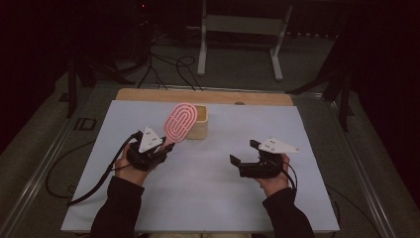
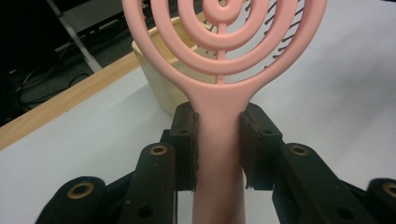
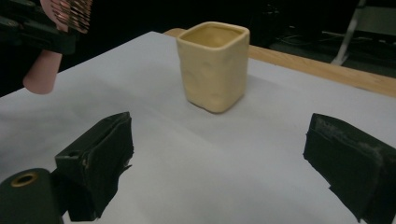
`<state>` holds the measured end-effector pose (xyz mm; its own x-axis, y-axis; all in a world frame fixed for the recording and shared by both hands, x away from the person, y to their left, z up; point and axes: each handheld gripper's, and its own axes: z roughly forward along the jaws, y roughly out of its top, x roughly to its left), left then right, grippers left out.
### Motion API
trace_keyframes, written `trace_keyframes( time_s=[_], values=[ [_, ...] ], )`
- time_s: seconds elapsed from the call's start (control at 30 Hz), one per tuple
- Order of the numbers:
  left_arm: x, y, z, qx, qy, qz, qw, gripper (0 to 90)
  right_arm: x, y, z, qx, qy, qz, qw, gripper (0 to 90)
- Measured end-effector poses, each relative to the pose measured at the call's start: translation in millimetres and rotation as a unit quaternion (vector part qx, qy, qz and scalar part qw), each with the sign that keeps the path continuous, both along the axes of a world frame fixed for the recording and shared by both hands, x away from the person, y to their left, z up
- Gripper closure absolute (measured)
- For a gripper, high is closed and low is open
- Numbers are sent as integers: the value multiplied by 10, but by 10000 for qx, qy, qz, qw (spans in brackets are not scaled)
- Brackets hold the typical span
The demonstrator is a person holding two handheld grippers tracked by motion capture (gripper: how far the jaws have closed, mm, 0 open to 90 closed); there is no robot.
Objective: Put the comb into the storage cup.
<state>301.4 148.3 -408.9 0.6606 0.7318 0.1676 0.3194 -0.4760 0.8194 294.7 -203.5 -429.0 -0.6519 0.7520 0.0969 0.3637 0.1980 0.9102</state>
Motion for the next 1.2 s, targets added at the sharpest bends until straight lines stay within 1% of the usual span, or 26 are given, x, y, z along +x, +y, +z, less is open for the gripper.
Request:
trace_keyframes(
  time_s=[0.03,0.07,0.17,0.4,0.53,0.6,0.7,0.73,0.93,1.13,1.2],
  values=[
    [-1,-7,-4,13,-6,9,10000,697,20,50,29,-20,-15,53,10000,80],
    [0,-9,-6,60,-8,6,10000,697,20,50,29,-20,-15,53,10000,80],
    [-2,-19,-15,37,-22,6,10000,697,58,140,85,-57,-56,124,9999,80],
    [-24,-22,11,14,-87,-13,10000,697,106,272,166,-51,-69,229,9997,80],
    [-26,-46,-3,5,-95,-39,9999,697,152,348,198,-26,-24,284,9996,80],
    [-28,-61,-9,46,-81,-55,9999,696,178,385,202,-20,12,321,9995,80],
    [-30,-84,-18,71,-97,-73,9999,697,211,441,209,-78,47,351,9993,80],
    [-30,-87,-19,85,-96,-89,9999,697,220,457,215,-70,69,362,9993,80],
    [-35,-107,-28,50,-132,-94,9999,697,254,535,276,8,25,426,9991,80],
    [-29,-125,-50,88,-157,-68,9998,697,284,597,297,90,56,445,9990,81],
    [-31,-136,-55,96,-157,-103,9998,697,304,655,301,131,70,515,9986,80]
  ],
)
